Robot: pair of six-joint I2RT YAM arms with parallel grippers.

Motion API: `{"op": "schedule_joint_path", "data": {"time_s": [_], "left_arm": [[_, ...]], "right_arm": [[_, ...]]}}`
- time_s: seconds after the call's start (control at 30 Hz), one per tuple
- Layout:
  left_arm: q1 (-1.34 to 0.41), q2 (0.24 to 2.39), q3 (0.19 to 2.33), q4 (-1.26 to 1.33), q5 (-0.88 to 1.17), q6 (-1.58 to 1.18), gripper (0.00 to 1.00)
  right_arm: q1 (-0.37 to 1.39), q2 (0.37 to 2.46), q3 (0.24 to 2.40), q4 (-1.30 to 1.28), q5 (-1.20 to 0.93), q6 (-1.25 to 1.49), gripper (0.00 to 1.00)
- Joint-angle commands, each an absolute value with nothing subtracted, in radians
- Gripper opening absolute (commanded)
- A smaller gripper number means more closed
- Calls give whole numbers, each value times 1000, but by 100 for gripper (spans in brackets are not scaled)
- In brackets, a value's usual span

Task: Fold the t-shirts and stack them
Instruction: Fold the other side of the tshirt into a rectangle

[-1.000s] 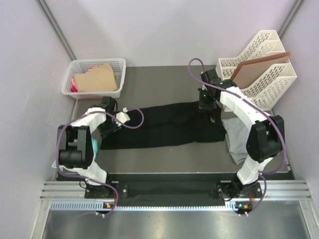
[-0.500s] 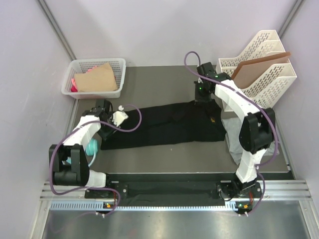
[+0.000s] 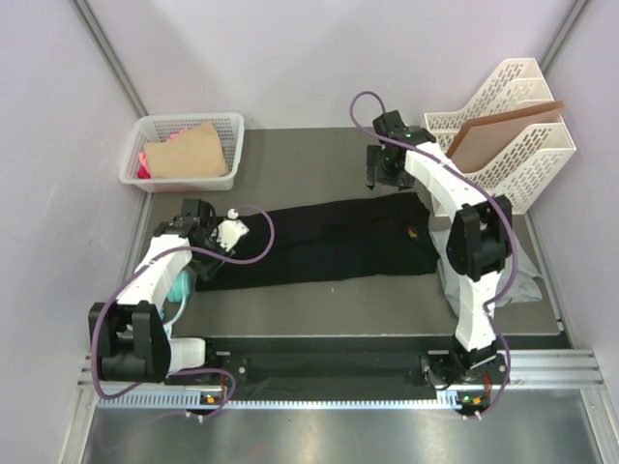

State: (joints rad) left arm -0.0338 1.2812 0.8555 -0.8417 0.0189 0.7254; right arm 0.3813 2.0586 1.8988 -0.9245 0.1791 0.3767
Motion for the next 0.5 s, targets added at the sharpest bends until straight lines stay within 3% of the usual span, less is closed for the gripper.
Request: {"op": "schedule_joint_path", "data": {"time_s": [0.0,0.1,0.27,0.47], "left_arm": [[-29,1279,857,-839,57,704,44],[-29,1292,861,-827,66,701,44],[-29,1330,891,-810,69,693,45],[-29,1384,942,-707,49,628,45]], "right_arm": [[397,1866,1830,-916,325,362,69],[438,1772,1678,-854,149,345,62],[503,1801,1547,-786,17,380,49],[546,1911,1586,-767,6,405,33]]}}
